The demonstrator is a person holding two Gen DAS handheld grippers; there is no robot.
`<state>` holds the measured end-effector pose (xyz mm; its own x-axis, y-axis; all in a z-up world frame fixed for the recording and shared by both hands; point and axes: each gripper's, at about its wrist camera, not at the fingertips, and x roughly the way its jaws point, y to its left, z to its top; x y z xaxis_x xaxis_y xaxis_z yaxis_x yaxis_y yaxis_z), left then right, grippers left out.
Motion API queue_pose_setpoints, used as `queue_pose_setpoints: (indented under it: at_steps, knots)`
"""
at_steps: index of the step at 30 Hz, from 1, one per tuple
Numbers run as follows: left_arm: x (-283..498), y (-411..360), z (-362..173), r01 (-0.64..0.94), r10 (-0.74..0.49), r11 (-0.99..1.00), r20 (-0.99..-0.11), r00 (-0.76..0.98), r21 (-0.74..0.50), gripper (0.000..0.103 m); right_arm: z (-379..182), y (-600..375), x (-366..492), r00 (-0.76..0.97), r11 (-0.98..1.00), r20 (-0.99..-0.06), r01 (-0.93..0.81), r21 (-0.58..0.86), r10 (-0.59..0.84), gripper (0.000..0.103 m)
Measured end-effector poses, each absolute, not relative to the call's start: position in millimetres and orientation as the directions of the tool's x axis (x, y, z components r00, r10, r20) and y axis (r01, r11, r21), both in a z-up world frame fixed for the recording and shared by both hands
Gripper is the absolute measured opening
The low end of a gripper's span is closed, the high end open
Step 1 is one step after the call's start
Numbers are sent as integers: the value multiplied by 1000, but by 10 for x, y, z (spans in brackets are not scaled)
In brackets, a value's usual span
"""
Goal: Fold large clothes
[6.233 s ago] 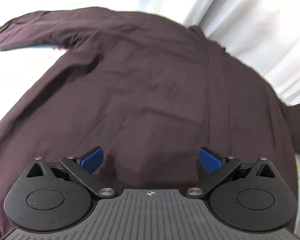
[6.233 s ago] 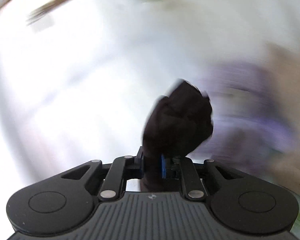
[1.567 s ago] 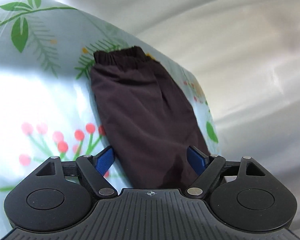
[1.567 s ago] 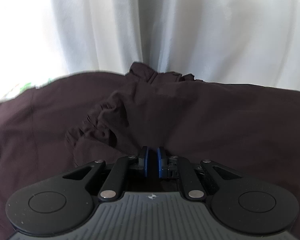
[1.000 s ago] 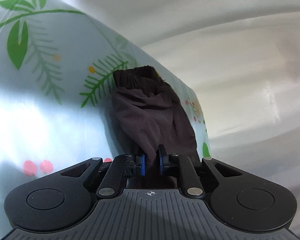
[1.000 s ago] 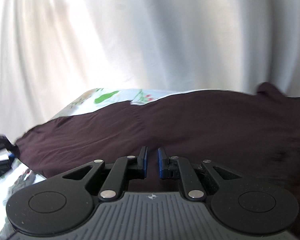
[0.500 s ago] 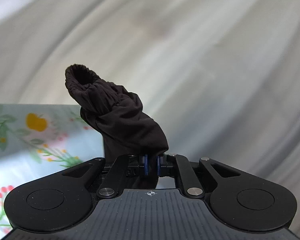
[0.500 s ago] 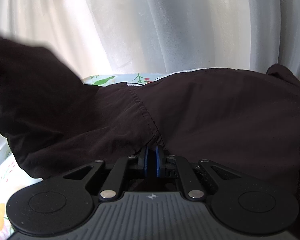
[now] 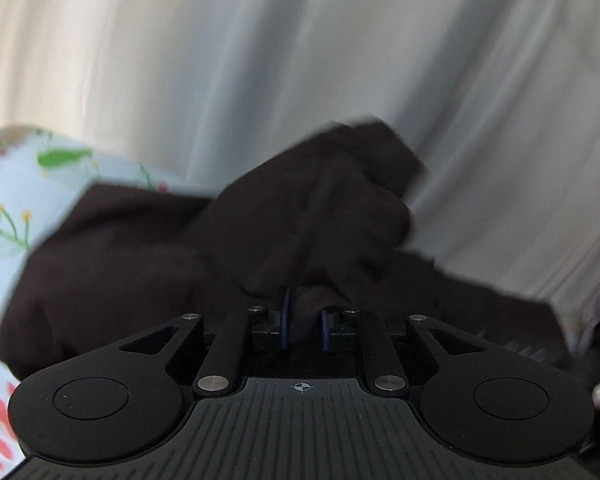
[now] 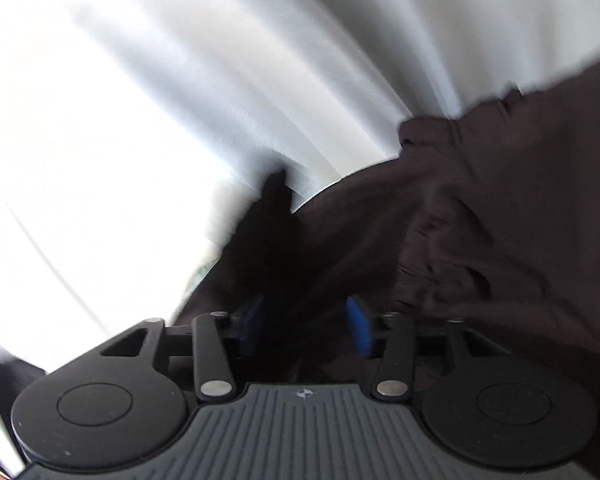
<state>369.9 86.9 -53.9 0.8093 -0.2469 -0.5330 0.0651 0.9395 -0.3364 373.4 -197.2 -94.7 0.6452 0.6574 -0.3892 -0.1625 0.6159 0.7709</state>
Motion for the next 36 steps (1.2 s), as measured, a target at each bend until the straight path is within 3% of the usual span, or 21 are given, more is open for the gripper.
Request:
queue_pose_setpoints:
  at_steps: [4, 9, 13, 14, 15, 16, 18, 19, 21, 24, 29, 32, 36]
  knots:
    - [3659, 742, -734, 42, -202, 963, -608, 768, -267, 27, -1139, -2046, 3818, 604, 472, -322, -102, 876, 729, 68]
    - [3369, 883, -649, 6, -170, 963, -587, 792, -271, 58, -1140, -2016, 3893, 604, 416, -281, -93, 904, 746, 76]
    - [3143, 978, -570, -63, -104, 962, -567, 817, -266, 66, -1088, -1791, 3972, 578, 526, -373, -117, 842, 725, 75]
    - [3100, 998, -572, -101, -61, 963, -570, 819, -248, 73, -1050, -1739, 3940, 571, 567, -406, -131, 813, 714, 74]
    - [3077, 1023, -497, -144, -9, 964, -575, 818, -221, 74, -1023, -1643, 3963, 569, 619, -444, -152, 771, 692, 65]
    - [3076, 1052, -489, -178, 32, 964, -580, 814, -197, 74, -1018, -1568, 3986, 563, 651, -473, -162, 741, 678, 47]
    - [3073, 1156, -543, -228, 82, 957, -591, 803, -178, 74, -1037, -1465, 4020, 549, 696, -526, -151, 702, 650, 26]
    - [3087, 1191, -557, -242, 89, 953, -601, 795, -180, 74, -1003, -1419, 4025, 555, 725, -546, -161, 670, 628, 21]
    - [3094, 1247, -636, -268, 110, 948, -617, 779, -170, 74, -764, -1370, 3897, 625, 778, -518, -247, 578, 584, 19]
    - [3140, 1238, -684, -307, 179, 946, -620, 764, -105, 74, -318, -1453, 3655, 724, 780, -379, -350, 519, 576, 18]
    - [3361, 1246, -751, -347, 223, 935, -635, 740, -77, 74, 132, -1877, 3286, 844, 824, -233, -349, 446, 483, 18]
    - [3409, 1316, -784, -373, 209, 920, -655, 726, -121, 75, 115, -2239, 3128, 887, 853, -224, -278, 442, 405, 18]
    - [3427, 1277, -841, -340, 179, 933, -667, 724, -118, 83, -234, -2648, 3064, 892, 883, -336, -129, 451, 302, 18]
